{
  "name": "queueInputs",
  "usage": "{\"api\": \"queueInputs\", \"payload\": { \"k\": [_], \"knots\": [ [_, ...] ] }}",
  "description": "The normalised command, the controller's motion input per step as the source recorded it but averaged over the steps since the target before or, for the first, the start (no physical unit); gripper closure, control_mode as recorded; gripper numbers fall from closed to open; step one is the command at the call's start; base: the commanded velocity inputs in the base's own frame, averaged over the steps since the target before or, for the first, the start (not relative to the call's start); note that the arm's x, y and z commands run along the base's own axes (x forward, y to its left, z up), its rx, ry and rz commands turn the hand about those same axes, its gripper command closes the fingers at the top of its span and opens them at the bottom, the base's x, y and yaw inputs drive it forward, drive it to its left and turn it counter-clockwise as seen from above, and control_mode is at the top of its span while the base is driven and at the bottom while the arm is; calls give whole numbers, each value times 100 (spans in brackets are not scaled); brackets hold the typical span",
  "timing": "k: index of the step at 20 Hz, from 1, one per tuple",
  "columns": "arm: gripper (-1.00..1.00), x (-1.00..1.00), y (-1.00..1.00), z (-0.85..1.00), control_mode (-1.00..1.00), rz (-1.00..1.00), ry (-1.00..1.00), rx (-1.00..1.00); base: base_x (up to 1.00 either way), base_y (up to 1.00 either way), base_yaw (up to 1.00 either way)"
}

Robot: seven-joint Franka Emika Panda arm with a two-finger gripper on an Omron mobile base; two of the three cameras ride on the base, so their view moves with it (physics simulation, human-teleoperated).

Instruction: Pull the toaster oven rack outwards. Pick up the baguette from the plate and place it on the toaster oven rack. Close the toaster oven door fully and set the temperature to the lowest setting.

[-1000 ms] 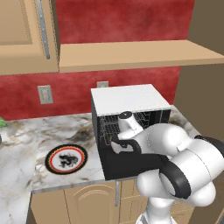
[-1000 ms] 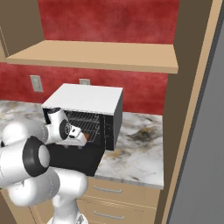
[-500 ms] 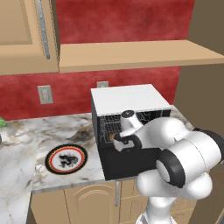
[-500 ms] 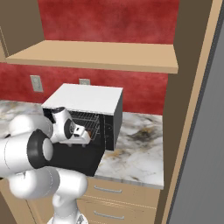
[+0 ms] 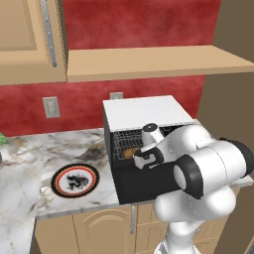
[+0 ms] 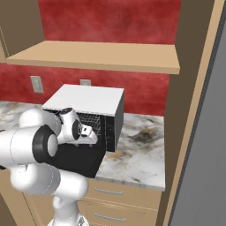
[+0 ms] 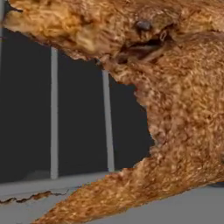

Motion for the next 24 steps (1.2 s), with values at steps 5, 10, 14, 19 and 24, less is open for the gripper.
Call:
{"api": "queueInputs", "payload": {
  "k": [5, 10, 14, 19, 24],
  "knots": [
    [-100, 24, -22, 0, -100, -4, -6, 0, 0, 0, 0],
    [-100, 27, -16, 0, -100, -18, -6, 0, 0, 0, 0],
    [-100, 38, -13, 0, -100, -25, -1, 0, 0, 0, 0],
    [-100, 56, -11, 0, -100, -27, 0, 0, 0, 0, 0],
    [-100, 75, -6, 0, -100, -26, 0, 0, 0, 0, 0]
  ]
}}
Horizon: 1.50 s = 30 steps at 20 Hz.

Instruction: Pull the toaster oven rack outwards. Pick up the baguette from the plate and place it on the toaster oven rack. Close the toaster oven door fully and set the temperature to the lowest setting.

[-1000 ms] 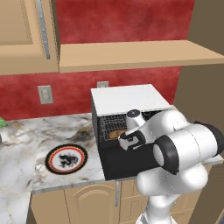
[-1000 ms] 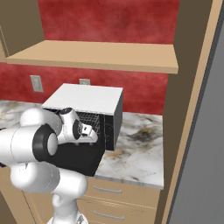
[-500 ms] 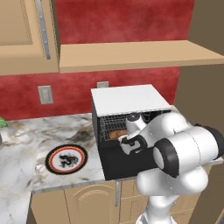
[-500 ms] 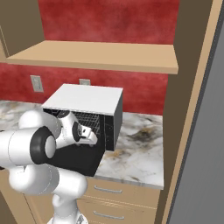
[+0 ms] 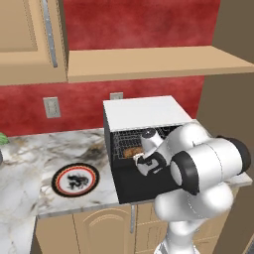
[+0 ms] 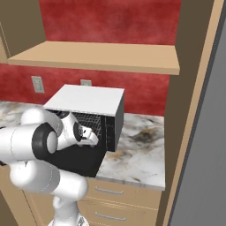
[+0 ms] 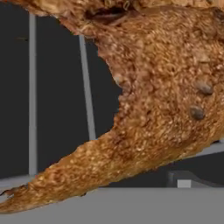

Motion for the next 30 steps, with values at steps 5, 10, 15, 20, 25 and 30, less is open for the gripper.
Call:
{"api": "queueInputs", "payload": {
  "k": [5, 10, 15, 20, 25, 30],
  "knots": [
    [-100, 81, 0, 3, -100, -25, -4, 0, 0, 0, 0],
    [-100, 3, -1, 13, -100, -22, -34, 1, 0, 0, 0],
    [-100, -40, 0, 24, -100, -19, -44, 4, 0, 0, 0],
    [-100, -35, -4, 70, -100, -14, -27, 8, 0, 0, 0],
    [-100, -36, -22, 97, -100, -4, -4, 14, 0, 0, 0],
    [-100, -51, -32, 93, -100, 0, 0, 16, 0, 0, 0]
  ]
}}
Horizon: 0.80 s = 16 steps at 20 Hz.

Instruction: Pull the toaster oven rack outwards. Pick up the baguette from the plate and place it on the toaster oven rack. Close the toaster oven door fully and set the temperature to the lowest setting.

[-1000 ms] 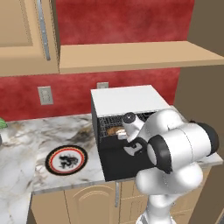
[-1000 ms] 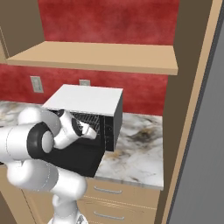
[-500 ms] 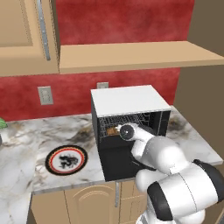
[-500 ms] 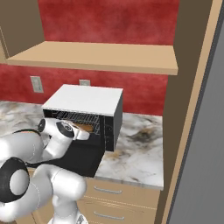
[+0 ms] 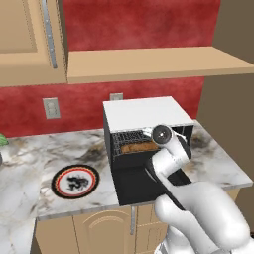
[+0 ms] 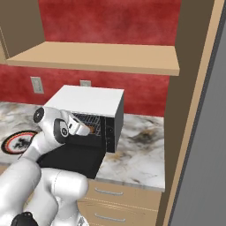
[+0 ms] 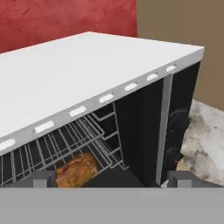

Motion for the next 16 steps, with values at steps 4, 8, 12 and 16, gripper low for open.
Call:
{"api": "queueInputs", "payload": {
  "k": [4, 8, 12, 16],
  "knots": [
    [-100, -64, -32, 76, -100, 0, 0, 19, 0, 0, 0],
    [-100, -65, -20, 44, -100, -1, 0, 19, 0, 0, 0],
    [-100, -64, -6, 6, -100, -8, 0, 17, 0, 0, 0],
    [-100, -56, -3, 0, -100, -11, 0, 16, 0, 0, 0]
  ]
}}
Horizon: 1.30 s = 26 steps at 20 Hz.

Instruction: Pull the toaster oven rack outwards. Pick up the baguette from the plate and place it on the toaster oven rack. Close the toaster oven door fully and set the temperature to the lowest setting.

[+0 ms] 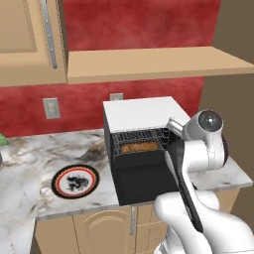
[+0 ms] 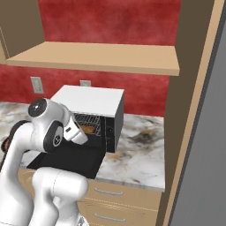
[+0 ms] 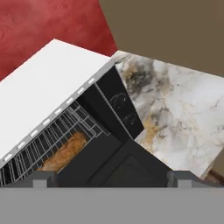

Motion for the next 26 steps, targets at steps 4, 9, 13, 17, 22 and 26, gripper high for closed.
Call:
{"api": "queueInputs", "payload": {
  "k": [4, 9, 13, 17, 22, 26],
  "knots": [
    [-100, -43, -1, 0, -100, -5, 0, 15, 0, 0, 0],
    [-100, -31, 0, 0, -100, -2, -3, 5, 0, 0, 0],
    [-100, -33, 0, -1, -100, -7, -14, 5, 0, 0, 0],
    [-100, -27, 9, -9, -100, -1, -15, 1, 0, 0, 0],
    [-100, -7, 41, -20, -100, 0, -13, 0, 0, 0, 0],
    [-100, 0, 53, -26, -100, 0, -10, 0, 0, 0, 0]
  ]
}}
